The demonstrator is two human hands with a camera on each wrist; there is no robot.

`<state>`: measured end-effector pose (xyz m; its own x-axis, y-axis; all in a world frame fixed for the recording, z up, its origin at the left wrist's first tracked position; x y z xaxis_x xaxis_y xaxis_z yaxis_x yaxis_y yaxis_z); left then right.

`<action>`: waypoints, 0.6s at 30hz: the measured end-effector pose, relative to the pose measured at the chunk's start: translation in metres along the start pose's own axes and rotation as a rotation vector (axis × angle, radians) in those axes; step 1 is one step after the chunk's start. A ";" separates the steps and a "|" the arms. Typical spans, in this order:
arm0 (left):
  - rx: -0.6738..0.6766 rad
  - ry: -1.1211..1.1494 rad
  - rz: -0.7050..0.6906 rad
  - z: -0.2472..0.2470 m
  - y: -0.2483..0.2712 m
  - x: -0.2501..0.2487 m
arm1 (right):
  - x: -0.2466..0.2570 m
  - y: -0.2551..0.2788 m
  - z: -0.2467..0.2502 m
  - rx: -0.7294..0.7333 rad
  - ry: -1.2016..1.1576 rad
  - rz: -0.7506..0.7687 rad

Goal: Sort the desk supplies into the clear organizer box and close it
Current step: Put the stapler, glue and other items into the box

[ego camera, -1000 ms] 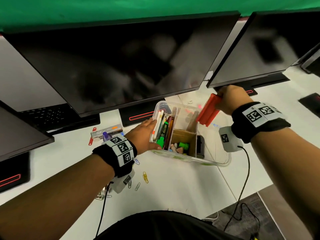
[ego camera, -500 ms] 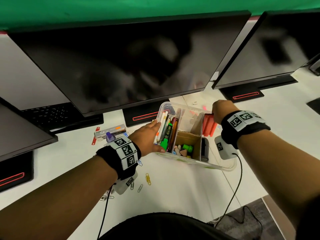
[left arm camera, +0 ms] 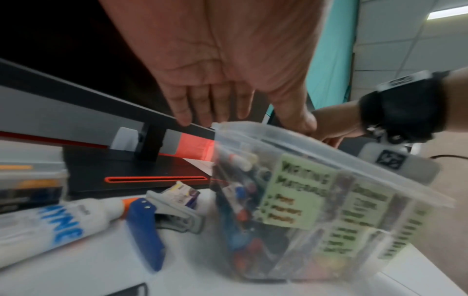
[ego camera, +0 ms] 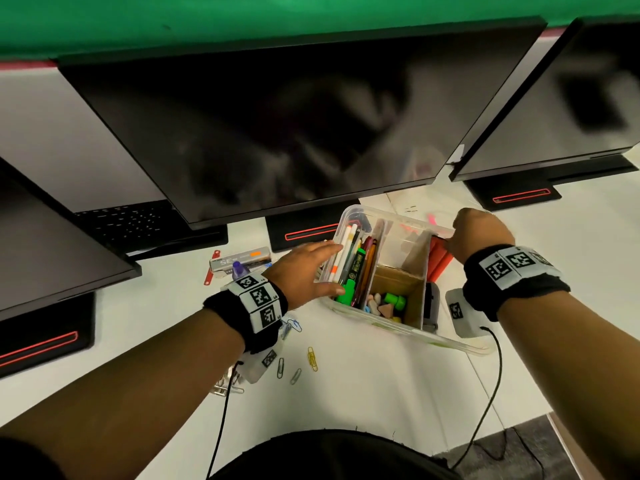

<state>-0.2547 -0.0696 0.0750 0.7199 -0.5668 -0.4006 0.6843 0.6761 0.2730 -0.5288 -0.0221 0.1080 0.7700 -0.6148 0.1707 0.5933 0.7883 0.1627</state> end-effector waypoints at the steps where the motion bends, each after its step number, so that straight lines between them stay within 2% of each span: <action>1: -0.052 0.027 0.021 0.003 -0.001 0.007 | 0.007 0.005 0.005 -0.010 -0.019 0.021; 3: -0.165 0.021 0.085 0.008 -0.006 0.029 | 0.027 0.018 0.011 0.027 -0.090 0.088; 5: -0.198 -0.063 0.178 0.013 -0.014 0.056 | 0.050 0.037 0.011 0.104 -0.158 0.160; 9: -0.028 -0.244 0.355 0.009 -0.026 0.095 | 0.084 0.075 -0.004 0.278 -0.127 0.324; 12: 0.057 -0.353 0.385 -0.004 -0.030 0.098 | 0.091 0.094 -0.026 0.419 -0.074 0.440; 18: 0.099 -0.502 0.373 -0.011 -0.042 0.097 | 0.075 0.099 -0.058 0.529 -0.063 0.557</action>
<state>-0.2143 -0.1477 0.0147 0.8620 -0.4699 0.1899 0.3675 0.8375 0.4044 -0.3989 0.0110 0.0807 0.8982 -0.1428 0.4157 -0.0816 0.8751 0.4769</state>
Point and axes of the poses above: each hand's wrist, its own y-axis away from the middle knuckle, its own z-axis out of the back of the hand, x = y × z, the point moved 1 cm from there along -y, towards the middle knuckle, and after that the axes turned 7 degrees about -y, right-handed, at the moved point
